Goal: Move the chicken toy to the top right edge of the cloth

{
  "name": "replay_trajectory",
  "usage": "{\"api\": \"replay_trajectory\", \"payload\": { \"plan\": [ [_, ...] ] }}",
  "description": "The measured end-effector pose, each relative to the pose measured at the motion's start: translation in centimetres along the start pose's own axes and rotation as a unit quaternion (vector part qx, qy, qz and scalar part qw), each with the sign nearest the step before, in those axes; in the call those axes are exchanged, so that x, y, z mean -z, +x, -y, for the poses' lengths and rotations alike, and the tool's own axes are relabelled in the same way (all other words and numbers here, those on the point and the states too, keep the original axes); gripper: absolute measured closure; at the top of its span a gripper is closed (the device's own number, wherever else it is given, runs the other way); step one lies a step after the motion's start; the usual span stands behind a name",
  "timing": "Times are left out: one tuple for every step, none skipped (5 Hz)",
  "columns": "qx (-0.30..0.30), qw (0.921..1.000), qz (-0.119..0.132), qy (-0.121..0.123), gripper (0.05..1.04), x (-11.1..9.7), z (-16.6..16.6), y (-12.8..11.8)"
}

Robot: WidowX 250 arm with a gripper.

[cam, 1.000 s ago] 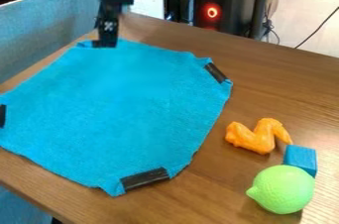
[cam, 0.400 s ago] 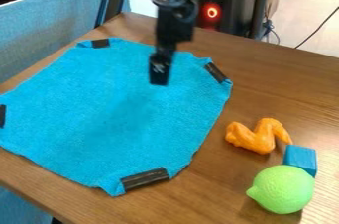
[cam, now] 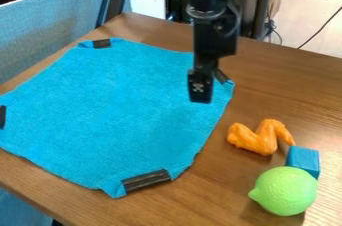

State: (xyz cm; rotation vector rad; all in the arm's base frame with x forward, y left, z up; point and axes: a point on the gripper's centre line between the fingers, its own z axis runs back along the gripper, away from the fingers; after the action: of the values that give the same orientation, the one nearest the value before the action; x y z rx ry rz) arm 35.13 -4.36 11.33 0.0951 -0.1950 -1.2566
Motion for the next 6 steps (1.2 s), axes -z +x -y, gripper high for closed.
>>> {"api": "replay_trajectory", "payload": {
  "plan": [
    [0.102,0.9946,0.005,-0.02,0.083,0.0,0.3,1.7],
    [0.196,0.9799,0.019,-0.035,0.083,0.3,0.6,3.1],
    [0.227,0.9729,0.024,-0.035,0.083,0.4,1.3,4.5],
    [0.227,0.9729,0.027,-0.031,0.083,0.8,2.2,5.8],
    [0.221,0.9743,0.028,-0.035,0.083,1.6,3.5,6.6],
    [0.211,0.9771,0.02,-0.025,0.083,1.9,4.1,7.4]
  ]
}}
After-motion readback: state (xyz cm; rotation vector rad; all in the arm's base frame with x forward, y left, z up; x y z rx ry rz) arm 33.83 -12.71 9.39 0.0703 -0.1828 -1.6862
